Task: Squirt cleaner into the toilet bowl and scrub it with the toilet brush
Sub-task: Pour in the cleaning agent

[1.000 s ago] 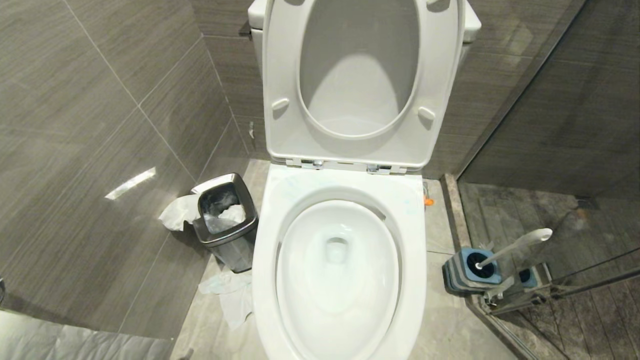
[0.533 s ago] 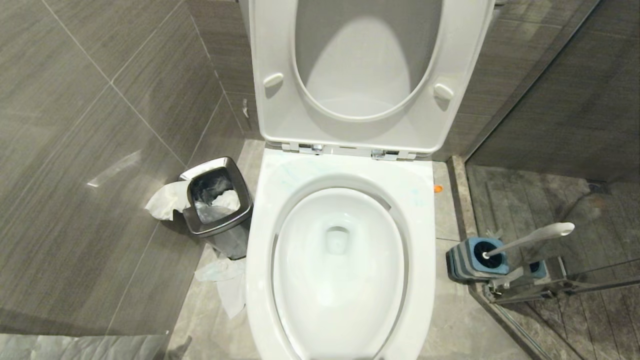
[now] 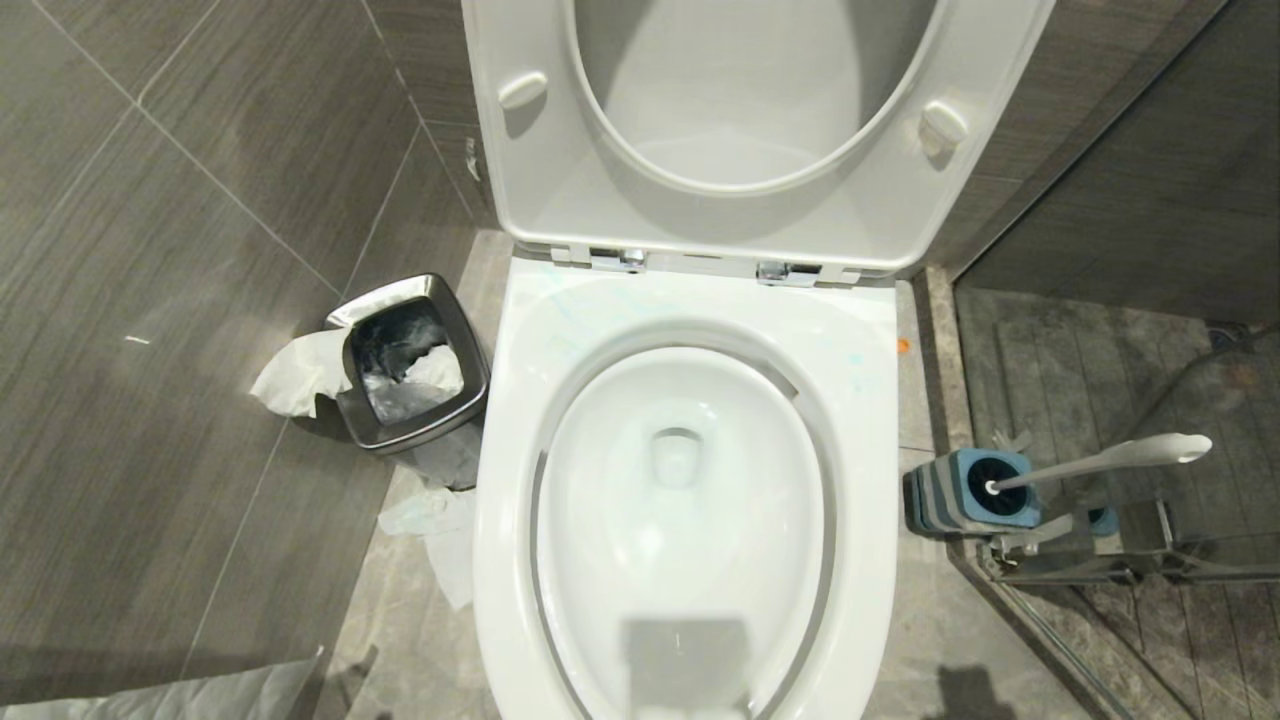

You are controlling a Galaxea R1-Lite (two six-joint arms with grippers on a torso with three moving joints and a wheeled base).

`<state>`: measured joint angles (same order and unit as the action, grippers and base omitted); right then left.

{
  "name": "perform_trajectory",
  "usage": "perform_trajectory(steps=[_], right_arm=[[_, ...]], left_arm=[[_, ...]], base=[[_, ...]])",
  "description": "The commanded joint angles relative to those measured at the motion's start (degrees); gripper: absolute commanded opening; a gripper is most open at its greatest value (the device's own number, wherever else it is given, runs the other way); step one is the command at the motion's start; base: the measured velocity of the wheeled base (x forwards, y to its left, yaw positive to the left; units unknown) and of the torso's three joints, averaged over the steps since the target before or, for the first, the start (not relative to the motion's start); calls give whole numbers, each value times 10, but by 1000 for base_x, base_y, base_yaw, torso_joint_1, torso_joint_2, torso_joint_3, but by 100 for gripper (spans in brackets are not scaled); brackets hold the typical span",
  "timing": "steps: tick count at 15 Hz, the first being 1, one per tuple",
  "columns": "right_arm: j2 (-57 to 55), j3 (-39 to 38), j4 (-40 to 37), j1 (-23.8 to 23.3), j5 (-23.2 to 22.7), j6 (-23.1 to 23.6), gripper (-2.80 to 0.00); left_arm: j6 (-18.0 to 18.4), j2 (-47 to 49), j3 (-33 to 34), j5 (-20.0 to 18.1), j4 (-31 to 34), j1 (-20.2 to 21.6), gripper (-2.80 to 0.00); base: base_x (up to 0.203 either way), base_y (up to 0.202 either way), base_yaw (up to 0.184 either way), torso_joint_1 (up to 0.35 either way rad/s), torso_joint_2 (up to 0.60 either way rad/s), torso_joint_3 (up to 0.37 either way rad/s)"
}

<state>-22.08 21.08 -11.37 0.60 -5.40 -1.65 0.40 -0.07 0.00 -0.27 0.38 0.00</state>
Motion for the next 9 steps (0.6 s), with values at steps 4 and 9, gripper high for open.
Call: perform_trajectory(steps=[4,9], right_arm=[[2,0,-1,0,0,0,-280],[2,-1,-2,0,0,0,-280]], left_arm=[[0,1,1,0,0,0,-280],[0,1,1,0,0,0,-280]], base=[[0,0,0,0,2,-196],[0,0,0,2,1,-201]])
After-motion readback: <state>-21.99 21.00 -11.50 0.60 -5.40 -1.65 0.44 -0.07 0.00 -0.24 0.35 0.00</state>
